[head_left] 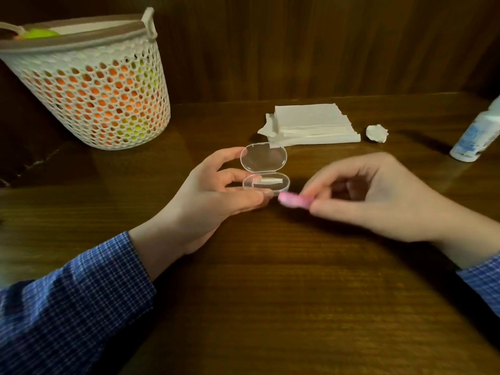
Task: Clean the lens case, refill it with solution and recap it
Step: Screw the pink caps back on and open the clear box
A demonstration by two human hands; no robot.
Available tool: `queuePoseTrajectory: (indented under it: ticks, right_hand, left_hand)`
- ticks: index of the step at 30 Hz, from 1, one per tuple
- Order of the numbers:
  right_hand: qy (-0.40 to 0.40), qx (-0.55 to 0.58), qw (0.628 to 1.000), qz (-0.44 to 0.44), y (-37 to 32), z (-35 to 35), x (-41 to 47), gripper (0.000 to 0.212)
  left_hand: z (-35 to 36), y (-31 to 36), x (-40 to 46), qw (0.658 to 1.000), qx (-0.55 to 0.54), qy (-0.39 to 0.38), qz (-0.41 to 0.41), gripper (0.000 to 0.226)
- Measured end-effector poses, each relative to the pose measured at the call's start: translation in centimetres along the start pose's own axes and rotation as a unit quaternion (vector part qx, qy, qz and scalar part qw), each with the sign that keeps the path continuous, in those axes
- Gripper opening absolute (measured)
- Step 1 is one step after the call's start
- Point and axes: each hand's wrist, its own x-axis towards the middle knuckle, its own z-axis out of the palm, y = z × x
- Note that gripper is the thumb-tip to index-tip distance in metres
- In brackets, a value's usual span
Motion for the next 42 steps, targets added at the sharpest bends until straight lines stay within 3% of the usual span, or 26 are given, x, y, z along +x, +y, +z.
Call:
queuePoseTrajectory:
  ticks: [5,8,17,28,33,38,42]
  right_hand:
    - [0.083,0.038,0.996,-0.002,-0.2,0.1,0.4,0.025]
    - [0.101,-0.011,0.995,0.002,-0.1,1.0,0.4,0.020]
    - [0.091,-0.141,0.985,-0.030,-0.2,2.7,0.3,0.024]
    - [0.102,-0.135,0.985,-0.025,-0.1,2.9,0.2,0.019]
    - [0.114,-0.088,0.989,0.021,-0.3,2.9,0.3,0.012]
    - [0.142,-0.018,0.988,0.061,-0.7,3.0,0.2,0.011]
    - [0.156,0.163,0.958,0.175,-0.5,2.9,0.7,0.022]
  left_hand:
    - [0.7,-0.5,-0.3,0.999,0.033,-0.003,0.020,0.082]
    - [1.2,-0.8,-0.5,0.998,0.048,0.000,0.029,0.088]
    - [1.6,-0.8,-0.8,0.998,0.057,-0.003,0.037,0.082]
    - [1.6,-0.6,-0.7,0.998,0.041,-0.028,0.041,0.080]
    - [1.5,-0.5,-0.7,0.998,0.039,-0.035,0.044,0.086]
    - [1.4,-0.7,-0.7,0.997,0.026,-0.040,0.054,0.078]
    - [1.4,-0.8,-0.7,0.997,0.004,-0.054,0.058,0.077]
